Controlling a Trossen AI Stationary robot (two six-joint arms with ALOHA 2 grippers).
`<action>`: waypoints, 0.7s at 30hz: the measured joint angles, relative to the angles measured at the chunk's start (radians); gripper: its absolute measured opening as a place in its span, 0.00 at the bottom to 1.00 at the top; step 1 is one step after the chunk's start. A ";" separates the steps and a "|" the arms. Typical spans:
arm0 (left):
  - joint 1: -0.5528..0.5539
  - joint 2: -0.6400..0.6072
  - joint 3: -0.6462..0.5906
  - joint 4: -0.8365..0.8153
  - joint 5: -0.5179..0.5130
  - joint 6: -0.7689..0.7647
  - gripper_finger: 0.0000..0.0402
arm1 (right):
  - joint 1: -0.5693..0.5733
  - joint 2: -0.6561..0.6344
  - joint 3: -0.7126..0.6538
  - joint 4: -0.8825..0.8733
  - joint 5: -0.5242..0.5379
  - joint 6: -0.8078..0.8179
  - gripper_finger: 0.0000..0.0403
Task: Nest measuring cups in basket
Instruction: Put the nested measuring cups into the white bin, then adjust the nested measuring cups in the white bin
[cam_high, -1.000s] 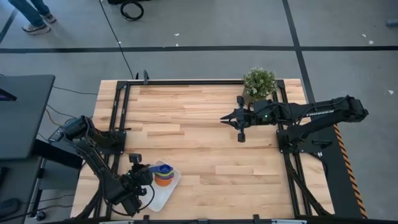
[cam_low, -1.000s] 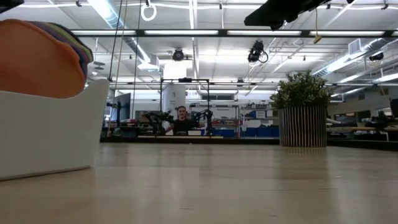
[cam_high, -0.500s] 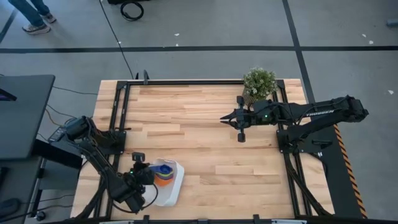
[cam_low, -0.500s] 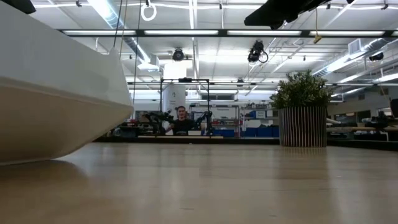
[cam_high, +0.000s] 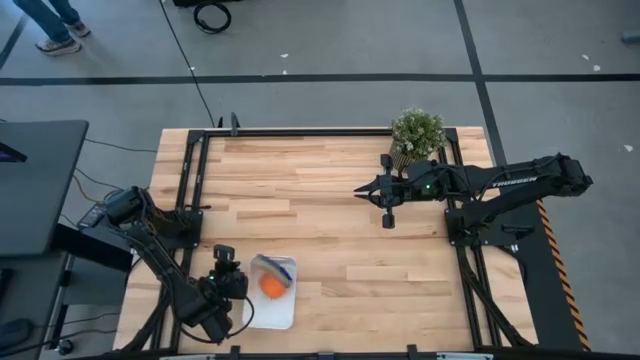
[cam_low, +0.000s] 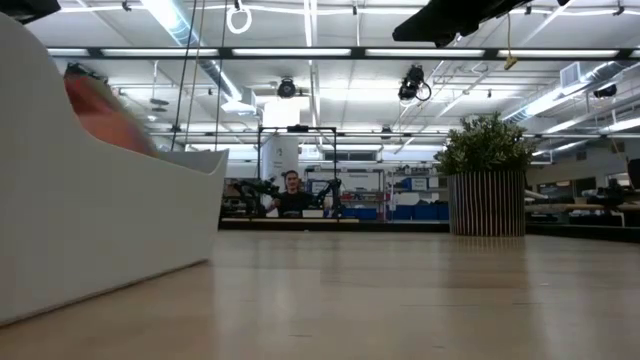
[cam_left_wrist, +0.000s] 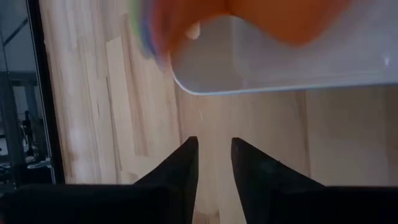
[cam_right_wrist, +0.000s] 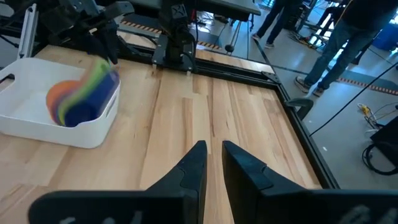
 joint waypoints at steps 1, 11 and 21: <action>0.000 0.000 0.005 -0.007 0.000 0.008 0.26 | 0.000 0.000 0.000 0.000 0.000 0.000 0.14; -0.001 -0.001 0.024 -0.016 0.000 0.091 0.26 | 0.000 0.000 0.000 0.000 0.000 0.000 0.14; -0.001 -0.001 0.024 -0.114 -0.002 -0.098 0.26 | 0.000 0.000 0.000 0.023 -0.006 0.036 0.14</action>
